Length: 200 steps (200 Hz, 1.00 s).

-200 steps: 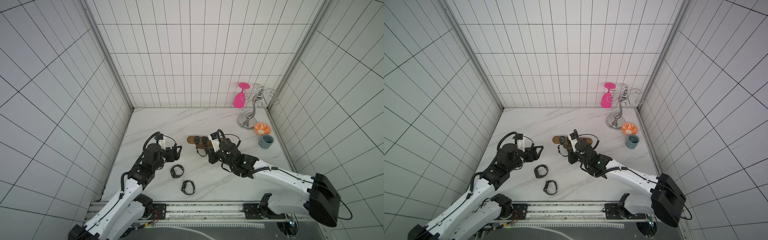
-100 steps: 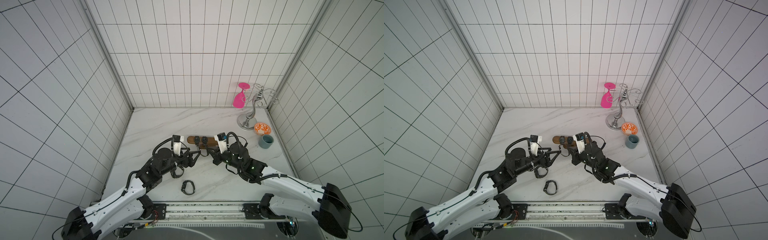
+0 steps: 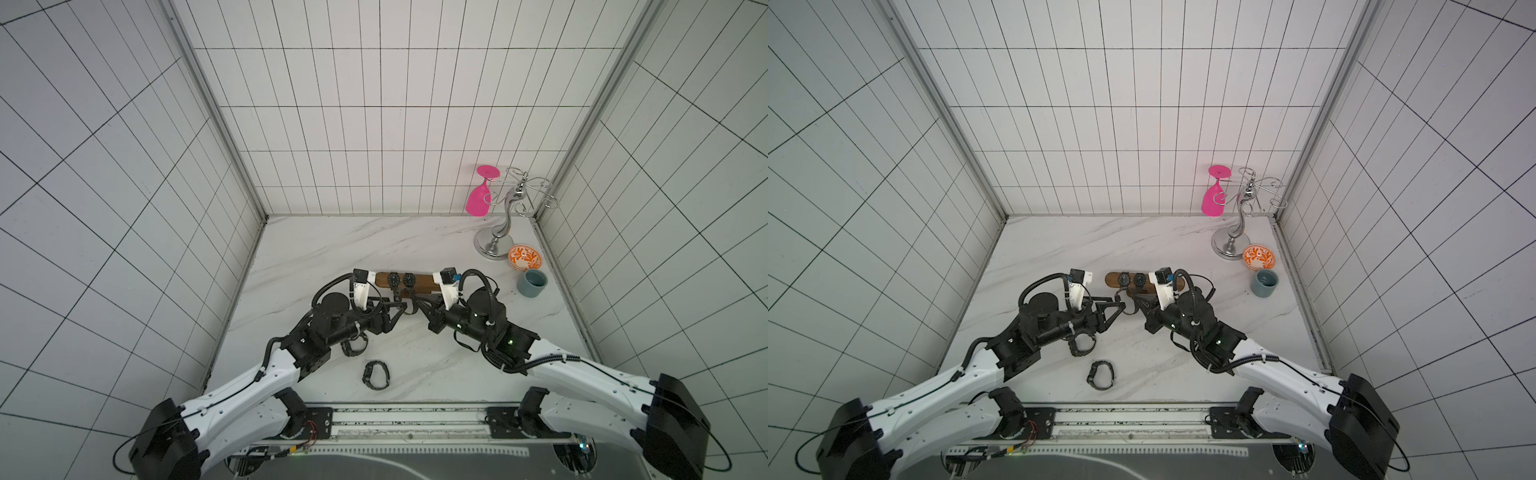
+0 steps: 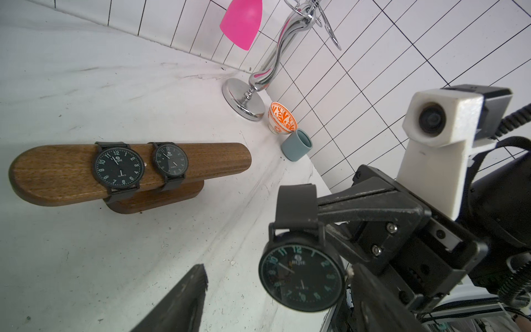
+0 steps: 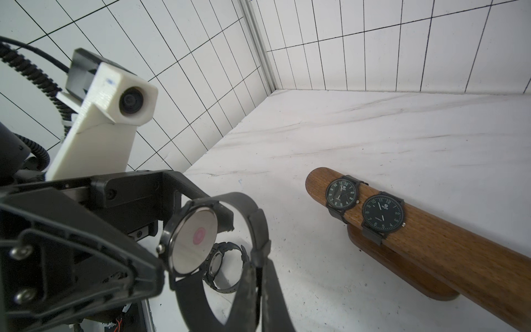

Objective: Place watch on stand
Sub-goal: Pick up the watch at the center of the board, then place the watch on the stand.

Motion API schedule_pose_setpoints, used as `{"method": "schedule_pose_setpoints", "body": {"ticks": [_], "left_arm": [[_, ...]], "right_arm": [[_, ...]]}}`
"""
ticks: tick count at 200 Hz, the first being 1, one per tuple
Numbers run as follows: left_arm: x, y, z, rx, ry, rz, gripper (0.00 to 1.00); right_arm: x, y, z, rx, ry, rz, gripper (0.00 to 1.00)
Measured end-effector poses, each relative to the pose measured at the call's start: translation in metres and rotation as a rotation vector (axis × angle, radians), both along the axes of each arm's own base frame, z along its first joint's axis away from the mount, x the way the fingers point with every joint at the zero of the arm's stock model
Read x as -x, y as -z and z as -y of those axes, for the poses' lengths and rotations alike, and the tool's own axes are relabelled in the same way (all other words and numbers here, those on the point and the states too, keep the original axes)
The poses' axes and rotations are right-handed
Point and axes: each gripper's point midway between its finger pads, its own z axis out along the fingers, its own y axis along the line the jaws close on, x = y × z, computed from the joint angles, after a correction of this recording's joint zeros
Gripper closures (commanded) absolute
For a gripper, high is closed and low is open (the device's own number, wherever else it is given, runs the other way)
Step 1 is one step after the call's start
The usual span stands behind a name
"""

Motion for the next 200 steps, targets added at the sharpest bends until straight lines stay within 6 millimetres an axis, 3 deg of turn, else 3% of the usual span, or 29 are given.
{"method": "schedule_pose_setpoints", "body": {"ticks": [43,89,200], "left_arm": [[0.003,-0.002,0.003,0.011,0.022,-0.003,0.27],[0.004,-0.007,0.005,0.028,0.034,0.006,0.21],[0.005,-0.01,0.008,0.041,0.053,0.008,0.36]], "right_arm": [[0.001,-0.003,-0.001,-0.012,-0.006,0.009,1.0],[0.001,-0.003,-0.002,-0.014,-0.013,0.01,1.0],[0.011,0.002,-0.008,0.011,-0.041,0.026,1.0]]}}
